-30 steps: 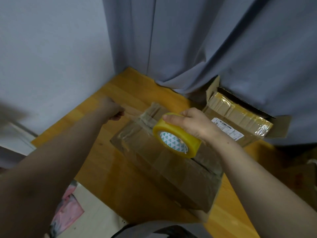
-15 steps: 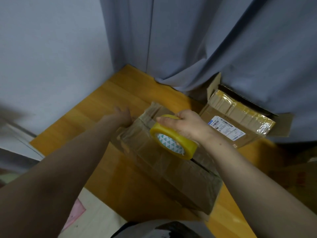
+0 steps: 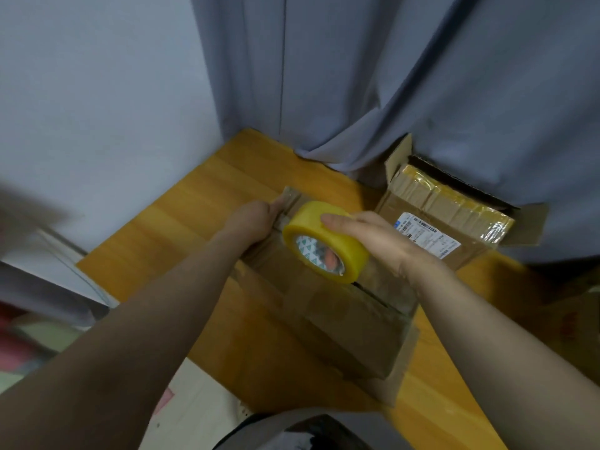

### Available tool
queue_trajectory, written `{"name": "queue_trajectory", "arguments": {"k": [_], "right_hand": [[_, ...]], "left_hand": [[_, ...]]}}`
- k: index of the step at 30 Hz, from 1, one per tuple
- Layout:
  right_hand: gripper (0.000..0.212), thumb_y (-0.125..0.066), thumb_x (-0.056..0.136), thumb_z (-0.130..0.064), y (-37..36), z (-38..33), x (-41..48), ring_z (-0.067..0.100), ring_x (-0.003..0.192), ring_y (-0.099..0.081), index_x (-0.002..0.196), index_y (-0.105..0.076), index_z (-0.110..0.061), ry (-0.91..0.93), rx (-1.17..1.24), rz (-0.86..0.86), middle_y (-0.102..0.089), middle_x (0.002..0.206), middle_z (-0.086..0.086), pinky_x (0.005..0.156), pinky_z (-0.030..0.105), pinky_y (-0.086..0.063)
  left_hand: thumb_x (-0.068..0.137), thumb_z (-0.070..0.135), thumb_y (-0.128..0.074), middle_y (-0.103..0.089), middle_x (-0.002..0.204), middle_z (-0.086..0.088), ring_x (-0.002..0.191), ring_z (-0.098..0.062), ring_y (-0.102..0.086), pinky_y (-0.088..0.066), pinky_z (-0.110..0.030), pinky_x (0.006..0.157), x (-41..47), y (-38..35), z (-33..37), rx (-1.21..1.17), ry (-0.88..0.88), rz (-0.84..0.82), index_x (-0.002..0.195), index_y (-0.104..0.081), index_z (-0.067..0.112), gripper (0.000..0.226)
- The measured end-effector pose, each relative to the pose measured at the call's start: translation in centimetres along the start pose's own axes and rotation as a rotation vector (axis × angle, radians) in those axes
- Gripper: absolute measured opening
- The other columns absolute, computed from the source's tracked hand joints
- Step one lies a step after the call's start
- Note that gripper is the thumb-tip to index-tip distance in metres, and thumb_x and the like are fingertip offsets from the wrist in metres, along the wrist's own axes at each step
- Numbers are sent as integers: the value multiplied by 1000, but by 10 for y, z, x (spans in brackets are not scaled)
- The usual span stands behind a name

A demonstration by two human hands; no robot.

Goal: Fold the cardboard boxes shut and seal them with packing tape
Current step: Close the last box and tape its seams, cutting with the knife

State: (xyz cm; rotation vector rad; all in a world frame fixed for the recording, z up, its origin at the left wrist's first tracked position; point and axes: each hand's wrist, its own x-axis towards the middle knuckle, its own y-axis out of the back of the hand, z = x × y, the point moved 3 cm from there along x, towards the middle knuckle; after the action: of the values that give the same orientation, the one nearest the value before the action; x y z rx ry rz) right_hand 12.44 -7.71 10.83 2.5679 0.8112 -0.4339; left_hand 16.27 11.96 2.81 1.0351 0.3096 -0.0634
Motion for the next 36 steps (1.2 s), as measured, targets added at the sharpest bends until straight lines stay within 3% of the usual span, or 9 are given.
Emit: {"name": "queue_trajectory", "arguments": {"k": [2,5,10,13,18,26,31,33,36], "right_hand": [[51,-59,72,-58,0,5,-11,24,62,-66,68,-70,-9,22,78,43,-67,61,13,70,24,-55],[56,-59,68,-67,18,7,-24,14,45,-61,56,-65,-12,-41,-44,152,-63,47,3,66,30,-53],[60,-63,66,-69,46,21,-50,17,70,-70,81,-70,-11,-140,-200,172,-72,73,2,70,34,-55],[56,-64,77,-58,40,23,-49,23,73,-70,87,-70,-3,-111,-195,244,-72,79,10,72,37,-55],[47,-64,76,-60,35,25,-42,21,59,-63,65,-62,-14,-79,-199,314,-64,62,5,63,35,-51],[51,-59,76,-65,29,22,-31,23,61,-56,69,-59,-15,-81,-321,318,-56,66,7,61,35,-43],[60,-61,79,-60,40,25,-46,20,62,-65,87,-71,-2,-95,-176,281,-70,77,14,65,35,-53],[62,-60,80,-59,41,23,-48,23,66,-64,92,-70,2,-74,-180,276,-70,84,17,67,37,-53],[51,-60,80,-60,38,20,-49,26,68,-63,82,-69,-10,-49,-200,261,-66,77,14,62,34,-46]], "left_hand": [[105,29,-23,-57,94,-28,94,-41,-57,-44,-50,84,-4,-1,3,33,-28,38,116,-58,-1,47],[104,37,-20,-60,107,-30,100,-40,-56,-42,-41,82,-3,-5,-1,86,-32,65,104,-59,-3,56],[104,40,-16,-58,113,-28,104,-39,-55,-40,-38,83,-2,-4,3,115,-21,36,107,-56,-3,59],[103,41,-16,-53,122,-26,111,-39,-52,-42,-44,93,-8,-10,5,242,13,92,133,-40,0,56],[99,52,-12,1,158,-18,147,-30,3,10,-51,114,-24,-19,16,481,78,241,151,-1,5,71],[101,46,-7,17,158,-13,146,-22,16,15,-35,117,-41,-62,41,382,-152,73,150,11,5,66],[99,38,-12,7,160,-9,147,-18,11,10,-34,118,-47,-36,48,71,-239,-33,152,-7,10,60],[81,38,-24,2,160,-6,147,-17,10,10,-38,118,-57,-20,54,-36,-334,-148,151,-14,15,74],[71,37,-57,15,158,0,144,-18,19,15,-45,114,-64,-16,63,234,-454,-413,151,7,29,103]]}}
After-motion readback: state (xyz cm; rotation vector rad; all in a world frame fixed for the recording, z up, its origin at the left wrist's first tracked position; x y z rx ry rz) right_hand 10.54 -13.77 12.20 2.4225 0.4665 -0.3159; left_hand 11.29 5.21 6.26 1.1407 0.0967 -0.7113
